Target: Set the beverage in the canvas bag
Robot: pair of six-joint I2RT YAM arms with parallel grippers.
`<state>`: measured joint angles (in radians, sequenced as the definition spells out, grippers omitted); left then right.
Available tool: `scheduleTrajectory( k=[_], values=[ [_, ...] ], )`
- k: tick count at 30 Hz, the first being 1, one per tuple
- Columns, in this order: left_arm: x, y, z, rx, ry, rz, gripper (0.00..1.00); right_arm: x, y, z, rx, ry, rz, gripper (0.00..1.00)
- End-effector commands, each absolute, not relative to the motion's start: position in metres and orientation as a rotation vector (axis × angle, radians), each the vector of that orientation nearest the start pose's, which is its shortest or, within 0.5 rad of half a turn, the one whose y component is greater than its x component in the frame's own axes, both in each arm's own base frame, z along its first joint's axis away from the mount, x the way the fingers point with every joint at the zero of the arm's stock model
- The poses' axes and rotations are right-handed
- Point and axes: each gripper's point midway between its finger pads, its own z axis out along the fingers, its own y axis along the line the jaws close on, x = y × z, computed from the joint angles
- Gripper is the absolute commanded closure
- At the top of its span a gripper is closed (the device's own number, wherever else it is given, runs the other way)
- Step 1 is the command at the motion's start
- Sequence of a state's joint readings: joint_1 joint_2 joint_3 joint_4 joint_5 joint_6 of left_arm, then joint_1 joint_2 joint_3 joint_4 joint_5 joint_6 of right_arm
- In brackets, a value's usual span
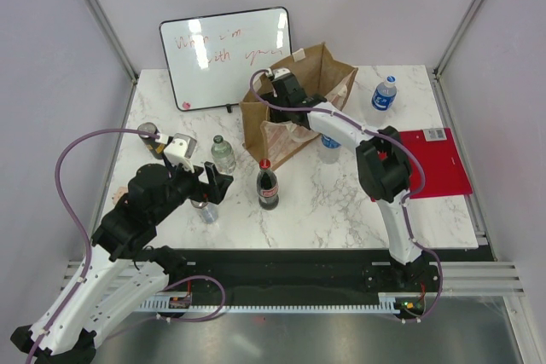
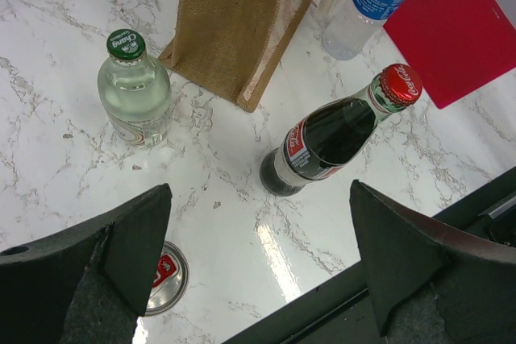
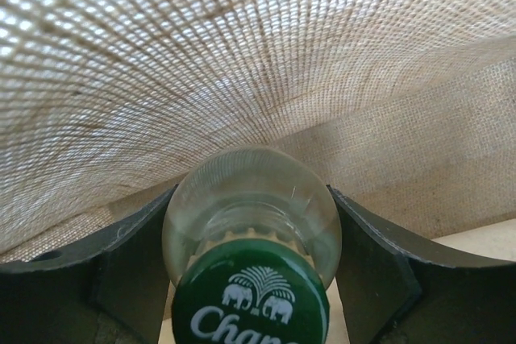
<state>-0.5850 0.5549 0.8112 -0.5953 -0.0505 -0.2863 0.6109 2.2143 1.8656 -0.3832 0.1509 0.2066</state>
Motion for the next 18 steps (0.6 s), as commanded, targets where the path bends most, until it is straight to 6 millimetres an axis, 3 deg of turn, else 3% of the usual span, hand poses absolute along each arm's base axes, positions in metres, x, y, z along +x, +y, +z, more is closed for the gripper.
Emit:
scheduleTrajectory(
  k=[1, 11, 17, 18],
  values=[
    [0.204, -0.136, 0.256, 0.288, 1.891, -0.514, 0.02, 0.502, 0.326, 0.218, -0.293, 2.043, 0.343, 0.22],
    [0.204, -0.137, 0.255, 0.291, 1.896, -0.515, 0.02, 0.491, 0.317, 0.262, -0.288, 1.995, 0.361, 0.18],
    [0.205, -0.136, 0.255, 0.289, 1.897, -0.512, 0.02, 0.469, 0.308, 0.311, -0.300, 1.945, 0.405, 0.18],
    [0.205, -0.136, 0.254, 0.289, 1.899, -0.512, 0.02, 0.459, 0.307, 0.328, -0.312, 1.920, 0.439, 0.18]
  ],
)
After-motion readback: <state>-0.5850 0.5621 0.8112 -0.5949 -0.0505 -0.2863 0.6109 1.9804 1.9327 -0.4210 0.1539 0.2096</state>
